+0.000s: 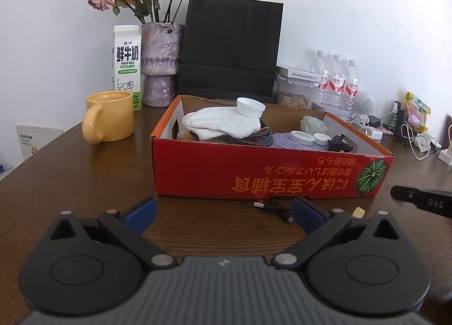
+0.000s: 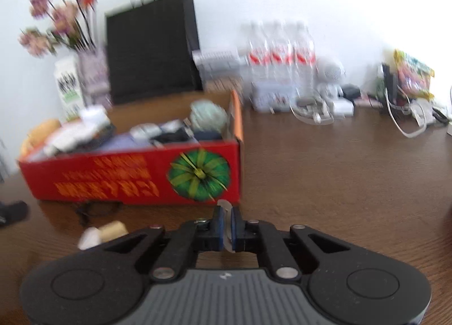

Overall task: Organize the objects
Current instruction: 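Grasp the black USB cable with left tool while right tool holds the ring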

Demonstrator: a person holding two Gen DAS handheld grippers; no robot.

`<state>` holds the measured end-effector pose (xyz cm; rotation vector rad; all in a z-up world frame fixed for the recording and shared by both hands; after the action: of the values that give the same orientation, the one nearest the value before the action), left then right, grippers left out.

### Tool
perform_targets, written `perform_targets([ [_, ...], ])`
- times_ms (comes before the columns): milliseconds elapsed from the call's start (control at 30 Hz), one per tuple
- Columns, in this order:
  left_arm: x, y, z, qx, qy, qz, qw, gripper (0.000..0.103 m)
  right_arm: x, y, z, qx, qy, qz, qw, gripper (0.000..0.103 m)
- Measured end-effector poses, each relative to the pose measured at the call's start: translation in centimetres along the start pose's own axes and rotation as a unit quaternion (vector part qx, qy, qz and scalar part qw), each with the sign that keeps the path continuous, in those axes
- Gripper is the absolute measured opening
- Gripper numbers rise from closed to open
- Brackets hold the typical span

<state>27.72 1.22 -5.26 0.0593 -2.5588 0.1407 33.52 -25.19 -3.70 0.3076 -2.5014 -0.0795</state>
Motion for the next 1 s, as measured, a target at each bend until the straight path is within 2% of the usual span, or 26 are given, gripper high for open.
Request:
perform_targets([
  [67, 0.0, 0.0, 0.0, 0.000, 0.000, 0.000, 1.0000, 0.103, 2.1, 0.8, 0.2, 0.002, -0.054, -0.041, 0.998, 0.004],
  [167, -0.1, 0.0, 0.0, 0.000, 0.003, -0.001, 1.0000, 0.103, 3.4, 2.2, 0.6, 0.021, -0.078, -0.041, 0.996, 0.004],
  [500, -1.2, -0.6, 0.1, -0.005, 0.022, -0.007, 0.9997, 0.103, 3.9, 2.6, 0.5, 0.028, -0.083, -0.032, 0.996, 0.004],
  [667, -3.6, -2.2, -0.3, -0.005, 0.053, -0.031, 0.9981, 0.103, 3.7, 2.4, 0.4, 0.024, -0.084, -0.024, 0.996, 0.005],
  [833, -5.5, -3.7, -0.9, 0.002, 0.055, -0.071, 0.9960, 0.103, 3.8, 2.3, 0.4, 0.025, -0.087, -0.022, 0.996, 0.005],
  [933, -6.6, -4.6, -0.9, 0.000, 0.073, -0.078, 0.9943, 0.103, 4.0, 2.3, 0.4, 0.024, -0.090, -0.026, 0.995, 0.005],
  [967, -6.9, -4.8, -0.9, -0.001, 0.082, -0.080, 0.9934, 0.101, 4.1, 2.3, 0.4, 0.024, -0.091, -0.028, 0.995, 0.005],
  [1000, -7.2, -4.9, -0.8, -0.002, 0.088, -0.083, 0.9927, 0.094, 4.2, 2.3, 0.4, 0.023, -0.092, -0.030, 0.995, 0.005],
])
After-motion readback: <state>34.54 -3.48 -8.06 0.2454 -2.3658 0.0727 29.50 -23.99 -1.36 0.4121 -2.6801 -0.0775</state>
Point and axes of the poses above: each gripper's, at about its wrist camera, not at the fingertips, and x roughly against the way its jaws point, y to its left, z to its underside, the point moved 6 cm from there along -x, roughly the way its jaws point, and after that the axes turned 7 degrees about y, right-handed, at the moved point
